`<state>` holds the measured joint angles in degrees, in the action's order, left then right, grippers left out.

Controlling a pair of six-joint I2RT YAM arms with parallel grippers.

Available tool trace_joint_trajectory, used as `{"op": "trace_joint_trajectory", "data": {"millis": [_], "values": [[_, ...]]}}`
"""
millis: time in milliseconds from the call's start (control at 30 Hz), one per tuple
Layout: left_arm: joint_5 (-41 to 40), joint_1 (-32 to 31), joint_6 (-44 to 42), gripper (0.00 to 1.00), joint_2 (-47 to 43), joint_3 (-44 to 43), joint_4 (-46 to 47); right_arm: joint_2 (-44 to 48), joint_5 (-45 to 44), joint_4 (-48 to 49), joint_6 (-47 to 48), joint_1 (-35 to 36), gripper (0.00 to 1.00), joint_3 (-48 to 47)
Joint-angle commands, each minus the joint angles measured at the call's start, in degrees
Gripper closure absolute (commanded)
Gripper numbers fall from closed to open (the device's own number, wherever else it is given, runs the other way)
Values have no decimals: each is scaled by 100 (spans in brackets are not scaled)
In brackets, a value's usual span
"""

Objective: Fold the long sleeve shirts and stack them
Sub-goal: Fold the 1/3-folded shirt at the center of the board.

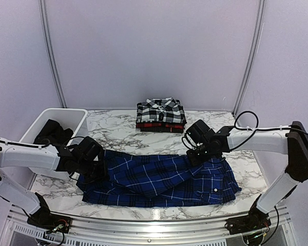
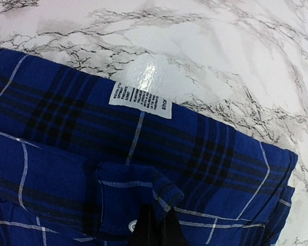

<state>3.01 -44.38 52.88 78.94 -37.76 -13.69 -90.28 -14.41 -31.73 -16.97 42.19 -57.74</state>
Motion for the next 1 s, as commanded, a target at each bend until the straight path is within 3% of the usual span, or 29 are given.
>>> {"op": "trace_joint_trajectory", "data": {"millis": [0,333,667,800,967], "values": [[-265,-5,-147,100,-44,-47,-186,-96,-347,254,-113,-77,100,-45],[-265,-9,-250,100,-89,-234,-195,-430,-672,311,17,-294,100,-554],[-504,48,-487,58,-390,-594,-366,-358,-876,103,-153,-327,100,-398],[-557,161,-632,50,-319,-778,-485,-76,-1033,-46,-384,-346,100,-195],[-507,367,-720,48,-122,-884,-484,339,-1211,-243,-567,-378,100,-52]]}}
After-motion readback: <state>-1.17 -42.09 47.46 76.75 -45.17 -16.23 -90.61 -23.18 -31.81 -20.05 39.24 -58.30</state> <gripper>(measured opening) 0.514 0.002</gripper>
